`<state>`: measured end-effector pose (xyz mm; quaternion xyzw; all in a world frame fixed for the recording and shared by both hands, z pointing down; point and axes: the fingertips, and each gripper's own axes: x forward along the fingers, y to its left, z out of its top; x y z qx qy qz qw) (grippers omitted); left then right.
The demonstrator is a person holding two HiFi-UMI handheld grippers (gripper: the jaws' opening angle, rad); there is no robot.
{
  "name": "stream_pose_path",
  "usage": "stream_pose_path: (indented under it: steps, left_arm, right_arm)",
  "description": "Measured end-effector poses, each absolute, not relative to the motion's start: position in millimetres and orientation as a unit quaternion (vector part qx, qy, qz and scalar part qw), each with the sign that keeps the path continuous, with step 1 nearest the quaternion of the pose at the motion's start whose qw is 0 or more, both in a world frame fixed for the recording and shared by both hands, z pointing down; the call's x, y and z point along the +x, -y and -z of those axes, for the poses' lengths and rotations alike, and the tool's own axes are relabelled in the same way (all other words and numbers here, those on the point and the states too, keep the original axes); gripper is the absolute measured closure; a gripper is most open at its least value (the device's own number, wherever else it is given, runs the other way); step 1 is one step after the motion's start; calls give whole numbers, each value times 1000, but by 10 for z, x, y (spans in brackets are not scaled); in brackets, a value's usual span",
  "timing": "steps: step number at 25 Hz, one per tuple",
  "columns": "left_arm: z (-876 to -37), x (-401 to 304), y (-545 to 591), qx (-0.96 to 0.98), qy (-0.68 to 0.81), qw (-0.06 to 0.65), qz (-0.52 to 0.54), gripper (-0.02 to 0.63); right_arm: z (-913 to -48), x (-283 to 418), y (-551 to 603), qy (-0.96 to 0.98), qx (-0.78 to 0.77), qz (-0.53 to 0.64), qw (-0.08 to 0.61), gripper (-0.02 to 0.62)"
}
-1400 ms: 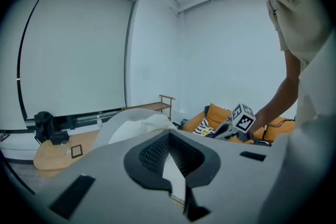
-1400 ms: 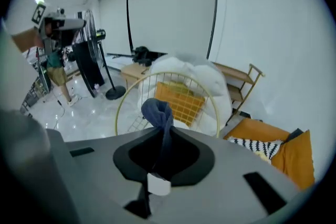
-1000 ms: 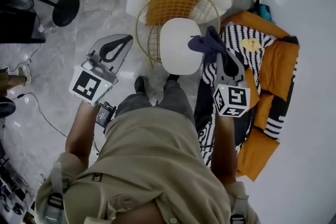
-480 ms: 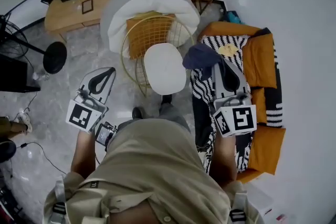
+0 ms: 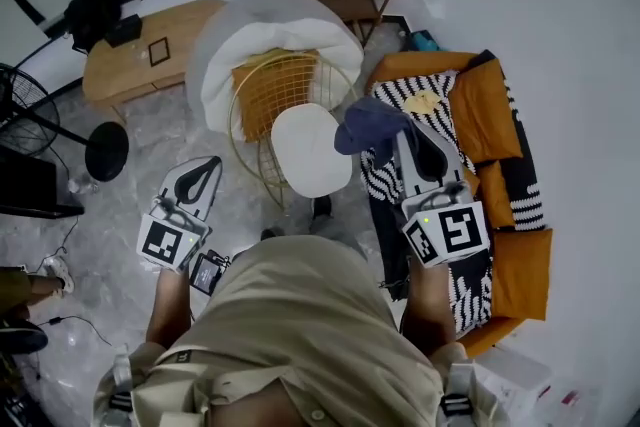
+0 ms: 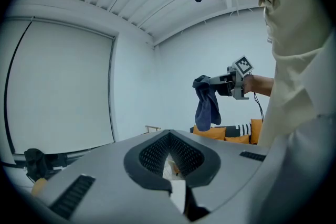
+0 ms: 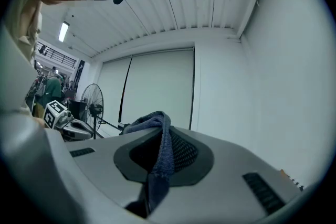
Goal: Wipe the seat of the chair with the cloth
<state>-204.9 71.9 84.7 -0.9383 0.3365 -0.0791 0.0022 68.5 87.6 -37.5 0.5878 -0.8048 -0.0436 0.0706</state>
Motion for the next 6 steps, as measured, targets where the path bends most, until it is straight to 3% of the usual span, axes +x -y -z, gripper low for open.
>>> stream_pose_path:
  steps: [6]
  left_arm:
    - [-939, -1352, -915, -939, -335, 6, 85, 591]
  right_arm:
    - [273, 1357, -1067, 810, 583, 38, 52, 552]
